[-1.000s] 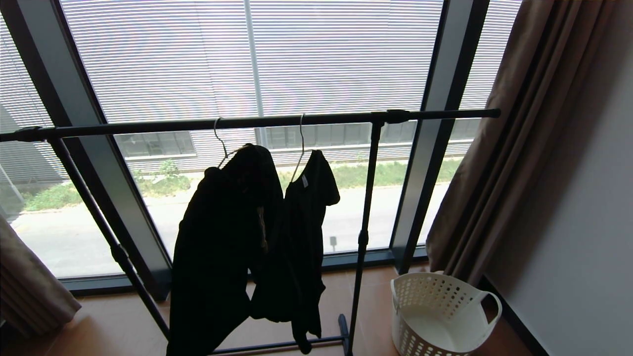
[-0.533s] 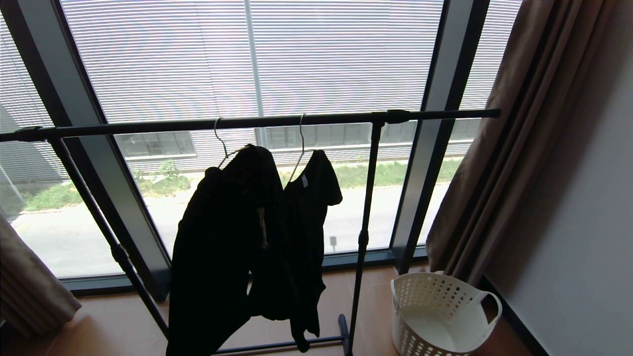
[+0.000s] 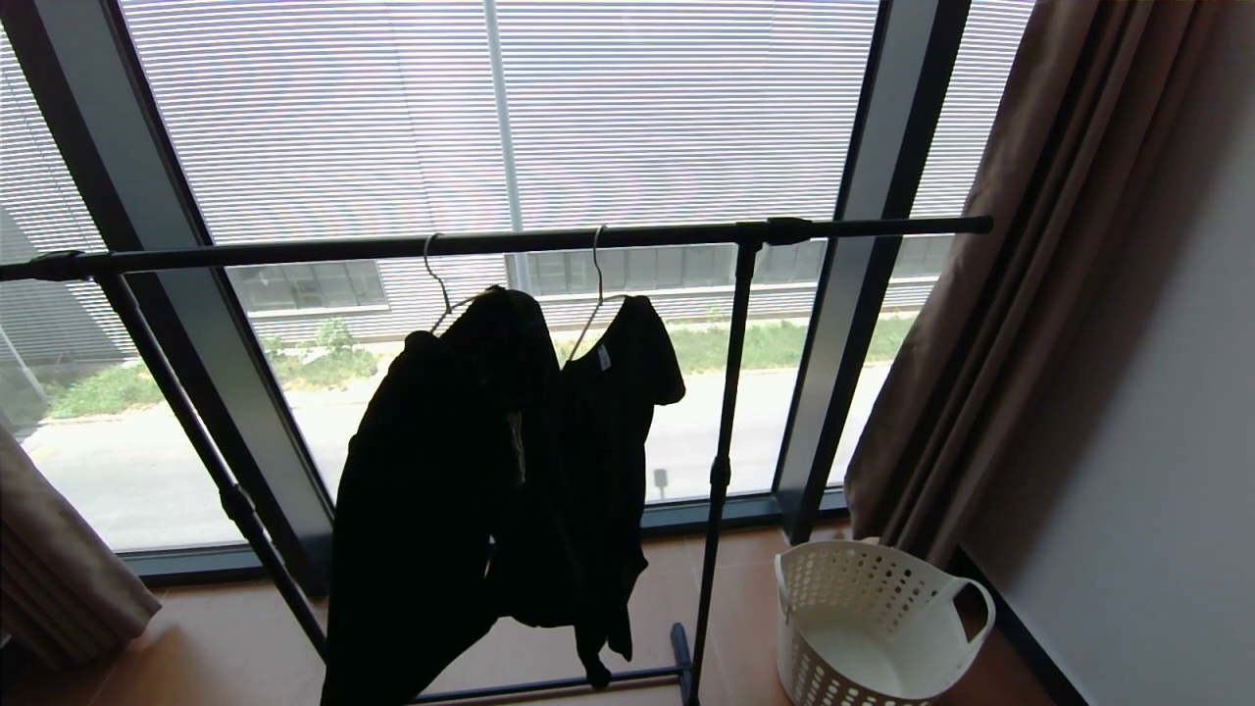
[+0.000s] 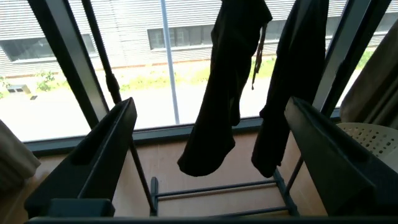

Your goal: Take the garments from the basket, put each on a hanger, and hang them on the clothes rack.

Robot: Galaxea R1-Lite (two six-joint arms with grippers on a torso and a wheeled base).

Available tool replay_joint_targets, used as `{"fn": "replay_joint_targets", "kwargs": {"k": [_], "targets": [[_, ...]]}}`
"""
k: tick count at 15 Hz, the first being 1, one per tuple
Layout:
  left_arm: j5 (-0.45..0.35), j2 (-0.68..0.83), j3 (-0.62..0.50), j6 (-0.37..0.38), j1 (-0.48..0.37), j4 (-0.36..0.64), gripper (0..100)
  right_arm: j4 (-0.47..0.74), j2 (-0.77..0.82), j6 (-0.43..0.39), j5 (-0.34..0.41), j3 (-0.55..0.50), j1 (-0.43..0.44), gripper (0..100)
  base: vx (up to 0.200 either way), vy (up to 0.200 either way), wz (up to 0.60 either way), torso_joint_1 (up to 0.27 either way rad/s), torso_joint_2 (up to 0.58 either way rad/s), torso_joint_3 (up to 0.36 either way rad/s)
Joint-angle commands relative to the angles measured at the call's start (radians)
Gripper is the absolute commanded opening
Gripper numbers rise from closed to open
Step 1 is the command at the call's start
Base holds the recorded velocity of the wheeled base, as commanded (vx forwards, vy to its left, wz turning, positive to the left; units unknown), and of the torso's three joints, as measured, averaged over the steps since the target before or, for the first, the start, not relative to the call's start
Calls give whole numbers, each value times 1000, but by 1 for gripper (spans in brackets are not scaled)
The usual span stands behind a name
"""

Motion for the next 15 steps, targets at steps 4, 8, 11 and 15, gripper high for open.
{"fn": "replay_joint_targets", "kwargs": {"k": [4, 8, 11, 15], "targets": [[-27, -1, -2, -2, -1, 8, 100, 1, 0, 0, 0, 0, 0, 100, 0, 0, 0, 0, 0, 0], [-27, -1, -2, -2, -1, 9, 100, 1, 0, 3, -2, 0, 0, 100, 0, 0, 0, 0, 0, 0], [-27, -2, -2, -1, -1, 8, 100, 4, 0, 1, -2, 0, 0, 100, 0, 0, 0, 0, 0, 0], [-27, -2, -2, -1, -1, 9, 100, 4, 0, 0, 0, 0, 0, 100, 0, 0, 0, 0, 0, 0]]}}
